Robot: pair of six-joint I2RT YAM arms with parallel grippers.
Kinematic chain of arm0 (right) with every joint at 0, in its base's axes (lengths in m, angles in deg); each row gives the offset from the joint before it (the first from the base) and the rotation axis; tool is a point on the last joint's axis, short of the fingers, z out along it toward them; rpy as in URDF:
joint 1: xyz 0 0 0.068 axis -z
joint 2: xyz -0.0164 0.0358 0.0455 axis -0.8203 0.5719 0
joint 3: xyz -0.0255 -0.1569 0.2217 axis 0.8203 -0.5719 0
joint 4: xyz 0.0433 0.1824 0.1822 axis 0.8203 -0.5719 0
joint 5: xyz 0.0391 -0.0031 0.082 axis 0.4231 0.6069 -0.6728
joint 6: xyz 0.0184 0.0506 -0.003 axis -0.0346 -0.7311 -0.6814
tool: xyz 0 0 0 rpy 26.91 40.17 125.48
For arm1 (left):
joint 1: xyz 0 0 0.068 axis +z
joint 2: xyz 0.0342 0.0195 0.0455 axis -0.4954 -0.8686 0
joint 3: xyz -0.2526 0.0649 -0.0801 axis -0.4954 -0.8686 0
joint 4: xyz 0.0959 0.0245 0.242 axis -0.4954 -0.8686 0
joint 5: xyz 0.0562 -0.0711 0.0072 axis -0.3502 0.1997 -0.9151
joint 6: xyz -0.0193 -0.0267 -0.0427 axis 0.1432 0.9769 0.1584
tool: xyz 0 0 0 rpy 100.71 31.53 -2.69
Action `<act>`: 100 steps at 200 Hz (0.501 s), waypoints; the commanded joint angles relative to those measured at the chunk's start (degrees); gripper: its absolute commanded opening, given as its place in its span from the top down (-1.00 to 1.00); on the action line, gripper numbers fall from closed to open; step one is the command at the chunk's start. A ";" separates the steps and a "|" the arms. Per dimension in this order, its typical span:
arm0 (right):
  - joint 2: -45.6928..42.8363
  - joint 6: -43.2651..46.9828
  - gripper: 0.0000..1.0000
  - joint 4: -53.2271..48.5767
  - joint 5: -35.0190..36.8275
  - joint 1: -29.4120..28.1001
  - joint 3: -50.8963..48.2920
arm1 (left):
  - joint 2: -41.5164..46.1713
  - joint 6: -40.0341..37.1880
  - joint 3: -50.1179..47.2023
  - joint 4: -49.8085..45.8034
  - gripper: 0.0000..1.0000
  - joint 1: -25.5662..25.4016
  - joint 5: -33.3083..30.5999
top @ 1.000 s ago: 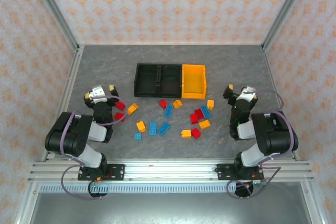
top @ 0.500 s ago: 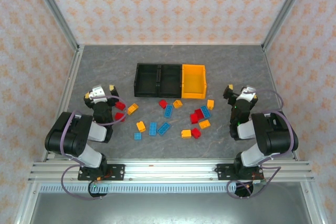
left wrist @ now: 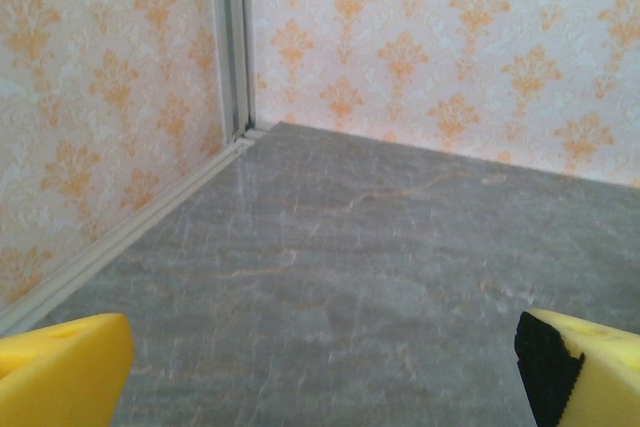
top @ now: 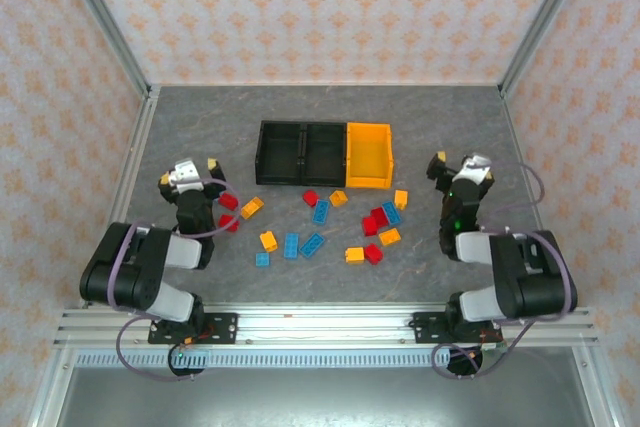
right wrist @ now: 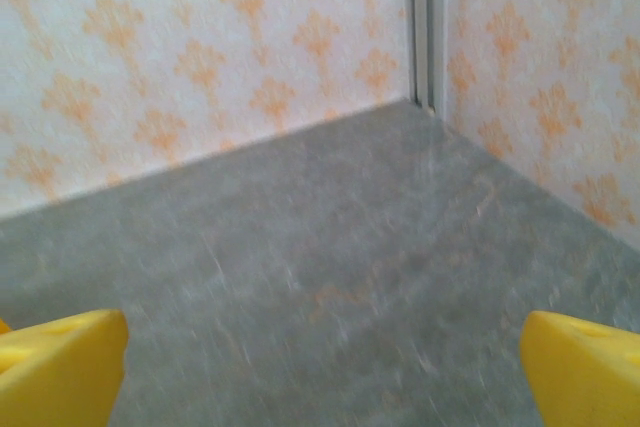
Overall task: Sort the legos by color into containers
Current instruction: Pick up the lego from the middle-right of the table.
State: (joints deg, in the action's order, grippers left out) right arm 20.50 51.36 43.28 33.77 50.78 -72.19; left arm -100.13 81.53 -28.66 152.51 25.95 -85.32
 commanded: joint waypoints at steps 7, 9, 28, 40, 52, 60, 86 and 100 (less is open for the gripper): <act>-7.83 -4.42 -0.99 -11.35 -2.45 0.30 4.89 | 6.04 1.69 7.95 -16.14 -0.99 -0.28 -2.04; -8.19 -4.71 -0.99 -12.04 -2.65 0.30 5.31 | 6.33 2.01 8.44 -17.11 -0.99 -0.29 -1.78; -10.42 -14.46 -1.00 -23.19 -2.71 0.43 11.60 | 9.48 10.10 13.23 -27.40 -0.99 0.14 0.81; -11.16 -24.28 -0.99 -37.51 -1.28 0.54 17.86 | 11.09 23.41 16.63 -37.62 -0.99 0.56 -0.20; -10.22 -27.09 -1.00 -45.60 -3.99 0.83 22.47 | 11.85 27.50 17.25 -38.88 -0.99 2.86 9.43; -8.80 -28.48 -1.00 -48.90 -5.58 0.86 24.43 | 12.03 29.51 17.47 -39.21 -0.99 3.68 15.03; -7.67 -27.98 -0.67 -55.16 -16.59 0.83 27.13 | 11.08 29.99 22.18 -47.64 -0.73 3.80 28.81; -6.19 -27.25 -0.54 -59.52 -20.24 0.42 28.42 | 10.25 29.44 25.16 -54.39 -0.60 3.37 34.41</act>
State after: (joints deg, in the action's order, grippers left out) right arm 11.78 26.64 -1.35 23.67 51.52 -45.76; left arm -88.77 107.13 -8.64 112.54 29.73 -66.61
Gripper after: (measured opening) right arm 0.815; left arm 0.837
